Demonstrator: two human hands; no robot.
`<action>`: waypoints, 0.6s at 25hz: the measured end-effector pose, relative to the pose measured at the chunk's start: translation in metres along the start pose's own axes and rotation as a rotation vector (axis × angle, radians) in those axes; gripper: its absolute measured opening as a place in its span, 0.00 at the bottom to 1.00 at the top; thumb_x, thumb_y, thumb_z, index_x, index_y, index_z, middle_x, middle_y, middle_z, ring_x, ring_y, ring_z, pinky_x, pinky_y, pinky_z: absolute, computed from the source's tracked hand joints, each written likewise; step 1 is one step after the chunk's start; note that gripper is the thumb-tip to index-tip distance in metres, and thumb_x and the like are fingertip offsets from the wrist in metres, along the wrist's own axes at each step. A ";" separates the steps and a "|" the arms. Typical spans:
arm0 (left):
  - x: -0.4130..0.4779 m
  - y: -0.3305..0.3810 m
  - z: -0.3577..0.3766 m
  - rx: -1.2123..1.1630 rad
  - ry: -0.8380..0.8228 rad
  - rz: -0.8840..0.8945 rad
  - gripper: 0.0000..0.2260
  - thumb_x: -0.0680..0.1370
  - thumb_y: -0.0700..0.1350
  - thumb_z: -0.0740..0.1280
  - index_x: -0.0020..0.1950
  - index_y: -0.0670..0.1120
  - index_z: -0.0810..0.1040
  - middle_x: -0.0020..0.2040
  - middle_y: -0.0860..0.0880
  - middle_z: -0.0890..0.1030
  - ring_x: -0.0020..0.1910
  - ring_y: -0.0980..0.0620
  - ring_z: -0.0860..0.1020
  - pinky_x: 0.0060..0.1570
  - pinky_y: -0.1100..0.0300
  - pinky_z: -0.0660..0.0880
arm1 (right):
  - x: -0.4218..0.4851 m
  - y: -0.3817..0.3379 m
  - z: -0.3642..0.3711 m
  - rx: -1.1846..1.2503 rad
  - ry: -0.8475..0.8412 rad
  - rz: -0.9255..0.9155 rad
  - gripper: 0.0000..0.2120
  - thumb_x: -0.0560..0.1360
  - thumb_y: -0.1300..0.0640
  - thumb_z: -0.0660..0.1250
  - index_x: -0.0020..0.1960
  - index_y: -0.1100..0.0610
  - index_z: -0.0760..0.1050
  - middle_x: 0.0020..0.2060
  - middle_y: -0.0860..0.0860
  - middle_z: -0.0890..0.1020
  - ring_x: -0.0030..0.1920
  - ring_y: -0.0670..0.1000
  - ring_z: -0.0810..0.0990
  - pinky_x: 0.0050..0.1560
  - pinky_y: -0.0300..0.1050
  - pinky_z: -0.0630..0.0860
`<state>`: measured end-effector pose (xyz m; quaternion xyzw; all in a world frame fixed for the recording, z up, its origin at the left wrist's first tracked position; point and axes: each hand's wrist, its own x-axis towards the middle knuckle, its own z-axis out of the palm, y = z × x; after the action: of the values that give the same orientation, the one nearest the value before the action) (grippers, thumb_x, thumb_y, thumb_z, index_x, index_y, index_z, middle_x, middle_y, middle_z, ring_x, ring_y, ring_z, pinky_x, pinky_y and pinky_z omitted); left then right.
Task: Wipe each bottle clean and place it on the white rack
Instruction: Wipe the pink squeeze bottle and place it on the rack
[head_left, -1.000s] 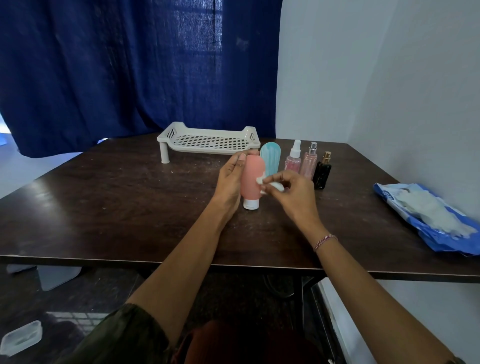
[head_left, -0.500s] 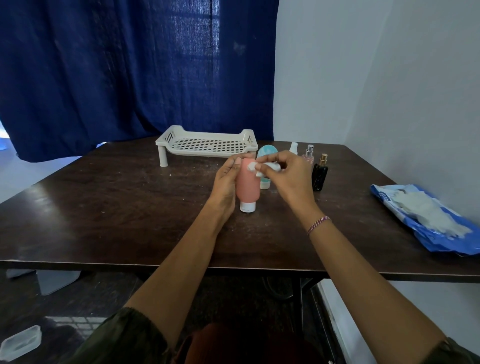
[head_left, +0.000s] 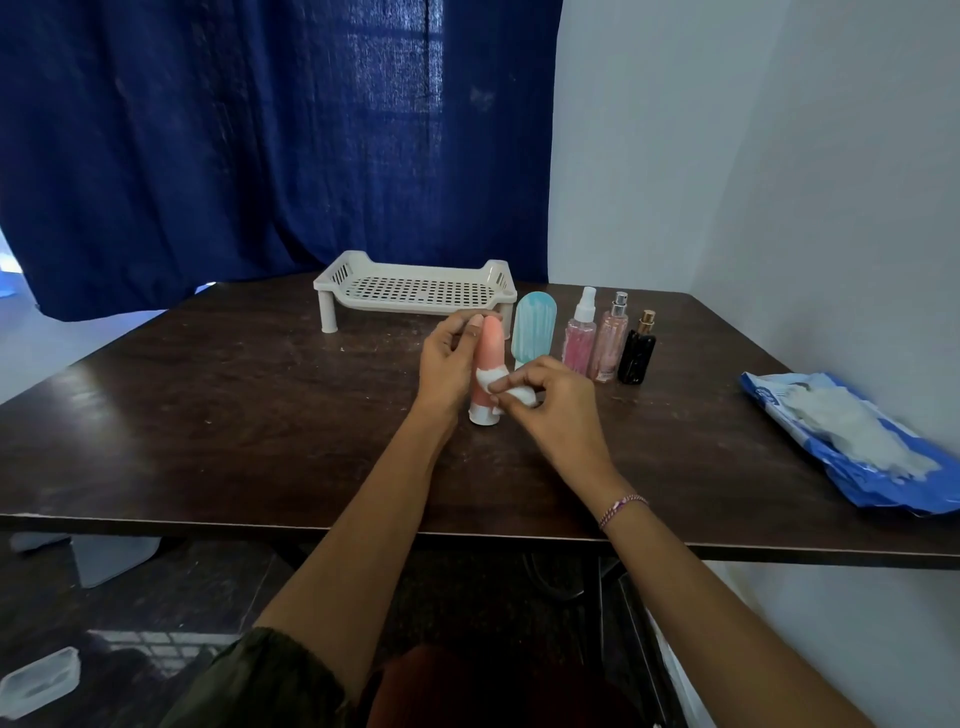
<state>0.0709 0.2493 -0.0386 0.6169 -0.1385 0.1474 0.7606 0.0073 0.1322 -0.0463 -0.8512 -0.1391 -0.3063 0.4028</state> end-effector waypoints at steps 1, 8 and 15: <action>0.001 -0.003 -0.001 0.052 0.004 0.014 0.11 0.81 0.41 0.60 0.58 0.37 0.77 0.53 0.43 0.80 0.50 0.55 0.77 0.52 0.65 0.75 | 0.000 0.000 0.001 -0.003 0.005 -0.005 0.07 0.67 0.64 0.74 0.44 0.58 0.83 0.41 0.49 0.80 0.41 0.37 0.75 0.47 0.25 0.71; -0.005 -0.002 -0.001 0.234 -0.076 0.103 0.09 0.80 0.47 0.61 0.55 0.46 0.78 0.55 0.45 0.78 0.54 0.52 0.75 0.54 0.61 0.72 | 0.001 0.000 0.003 -0.046 0.028 -0.002 0.07 0.67 0.63 0.74 0.45 0.59 0.83 0.43 0.51 0.81 0.43 0.42 0.76 0.48 0.24 0.70; -0.007 0.000 0.000 0.315 -0.140 0.081 0.14 0.81 0.51 0.58 0.61 0.45 0.74 0.57 0.46 0.74 0.55 0.53 0.73 0.52 0.64 0.70 | 0.002 -0.001 0.003 -0.054 0.045 -0.028 0.09 0.69 0.61 0.73 0.49 0.59 0.82 0.44 0.50 0.80 0.44 0.43 0.76 0.48 0.25 0.71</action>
<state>0.0650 0.2485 -0.0416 0.7312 -0.1910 0.1543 0.6364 0.0097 0.1353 -0.0465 -0.8527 -0.1335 -0.3346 0.3783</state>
